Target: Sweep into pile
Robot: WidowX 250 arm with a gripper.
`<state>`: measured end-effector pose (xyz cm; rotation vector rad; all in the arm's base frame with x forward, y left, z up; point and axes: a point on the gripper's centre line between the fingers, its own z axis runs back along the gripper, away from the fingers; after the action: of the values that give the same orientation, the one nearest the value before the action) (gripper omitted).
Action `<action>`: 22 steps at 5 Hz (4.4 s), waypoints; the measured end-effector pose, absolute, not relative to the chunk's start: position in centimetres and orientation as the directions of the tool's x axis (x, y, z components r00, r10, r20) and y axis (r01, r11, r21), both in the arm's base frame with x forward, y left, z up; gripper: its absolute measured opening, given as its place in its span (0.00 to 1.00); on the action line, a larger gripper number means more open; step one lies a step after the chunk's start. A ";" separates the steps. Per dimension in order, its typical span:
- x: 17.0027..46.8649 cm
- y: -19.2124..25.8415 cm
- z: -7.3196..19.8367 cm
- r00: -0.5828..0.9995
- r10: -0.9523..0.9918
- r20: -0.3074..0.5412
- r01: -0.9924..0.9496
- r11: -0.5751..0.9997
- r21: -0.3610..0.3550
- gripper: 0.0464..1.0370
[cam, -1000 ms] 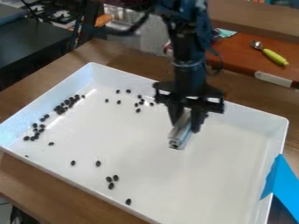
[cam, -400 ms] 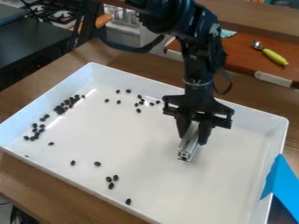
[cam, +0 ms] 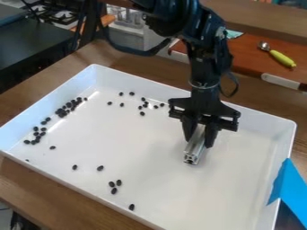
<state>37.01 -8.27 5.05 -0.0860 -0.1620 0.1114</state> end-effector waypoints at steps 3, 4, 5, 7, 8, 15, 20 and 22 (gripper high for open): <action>37.2 -8.5 5.4 0.981 0.120 0.155 -0.103 0.988 -0.114 0.35; 37.1 -8.8 5.4 0.979 0.132 0.153 -0.115 0.986 -0.117 0.35; 37.2 -9.5 5.5 0.979 0.128 0.161 -0.110 0.987 -0.117 0.35; 37.5 -9.3 4.7 0.975 0.140 0.171 -0.125 0.988 -0.095 0.35; 37.6 -9.2 4.5 0.976 0.133 0.173 -0.120 0.989 -0.082 0.35; 37.3 4.7 4.0 0.978 0.184 0.101 -0.176 0.981 -0.082 0.35; 33.5 10.8 5.7 0.969 0.218 0.118 -0.192 0.961 -0.199 0.35; 32.4 1.1 9.4 0.972 0.117 0.204 -0.054 0.955 -0.290 0.35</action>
<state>32.37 1.14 9.38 -0.2875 -0.2217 0.0872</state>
